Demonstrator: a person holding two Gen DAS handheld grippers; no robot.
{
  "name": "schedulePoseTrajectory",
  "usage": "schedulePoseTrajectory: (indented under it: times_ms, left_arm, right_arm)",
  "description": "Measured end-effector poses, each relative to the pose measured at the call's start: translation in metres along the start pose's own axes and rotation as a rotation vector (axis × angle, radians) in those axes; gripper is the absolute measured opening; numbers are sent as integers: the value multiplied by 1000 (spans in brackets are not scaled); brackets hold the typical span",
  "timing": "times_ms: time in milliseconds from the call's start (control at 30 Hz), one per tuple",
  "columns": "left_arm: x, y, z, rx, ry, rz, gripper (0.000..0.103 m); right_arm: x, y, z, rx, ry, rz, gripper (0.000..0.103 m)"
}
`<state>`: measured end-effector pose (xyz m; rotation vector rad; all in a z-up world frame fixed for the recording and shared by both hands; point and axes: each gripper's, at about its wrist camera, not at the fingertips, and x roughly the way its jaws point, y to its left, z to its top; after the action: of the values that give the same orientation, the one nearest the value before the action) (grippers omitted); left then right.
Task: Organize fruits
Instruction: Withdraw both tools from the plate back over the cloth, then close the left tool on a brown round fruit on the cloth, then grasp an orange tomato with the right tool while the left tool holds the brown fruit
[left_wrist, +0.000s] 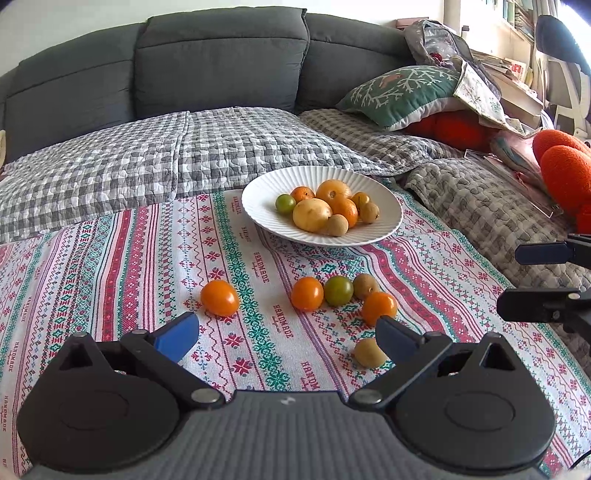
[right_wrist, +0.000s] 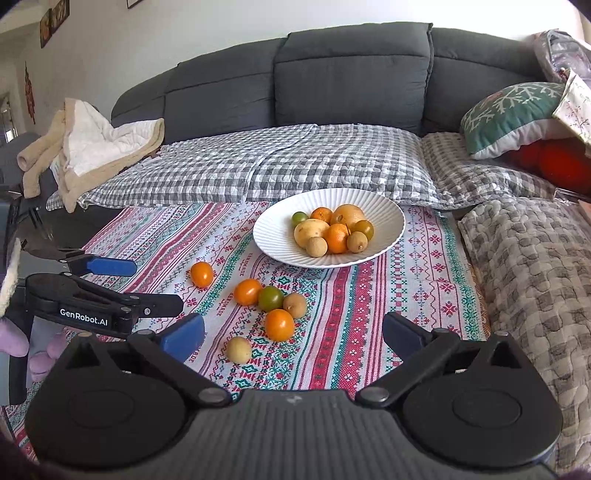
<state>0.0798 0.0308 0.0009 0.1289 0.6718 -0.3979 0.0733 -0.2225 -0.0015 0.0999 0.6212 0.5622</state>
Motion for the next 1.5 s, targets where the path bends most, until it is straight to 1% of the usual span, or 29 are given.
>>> schedulePoseTrajectory:
  times_ms: [133,267,367,467,567,633,667,733,767,833,867,933,967,1133,1267,1500]
  left_arm:
    - [10,-3,-11,46,-1,4,94]
    - [19,-6,-18,88,-4,4,94]
    - [27,-10,-23,96,10,-28,94]
    - [34,-20,-26,128,27,-57,92]
    - [41,-28,-28,143,45,-85,83]
    - [45,-32,-29,150,57,-106,71]
    - [48,-35,-29,155,65,-124,69]
    - [51,-39,-29,161,73,-147,56]
    - [52,-41,-28,164,77,-155,54]
    - [53,-43,-27,164,75,-166,41]
    - [54,-44,-26,160,76,-172,38]
    - [56,-44,-24,158,78,-181,22]
    - [57,-44,-24,159,82,-191,18]
    - [55,-42,-22,170,95,-197,16]
    - [50,-33,-23,178,101,-167,16]
    - [43,-13,-23,157,114,-113,16]
  right_arm:
    - [5,-2,-8,-8,1,14,103]
    - [12,0,-15,-51,26,16,103]
    - [18,3,-19,-89,48,20,103]
    - [24,-1,-21,-99,69,10,103]
    - [26,-9,-20,-84,73,-10,103]
    - [27,-16,-20,-61,74,-25,103]
    - [28,-19,-20,-50,74,-33,103]
    - [29,-23,-19,-39,77,-36,103]
    - [30,-24,-20,-37,79,-38,103]
    - [33,-24,-20,-40,85,-40,103]
    - [35,-24,-20,-43,89,-41,103]
    - [37,-23,-20,-45,94,-40,103]
    - [38,-22,-20,-47,97,-39,103]
    - [48,-19,-19,-45,111,-36,103]
    - [56,-16,-19,-35,123,-50,103]
    - [71,-6,-15,-15,128,-62,102]
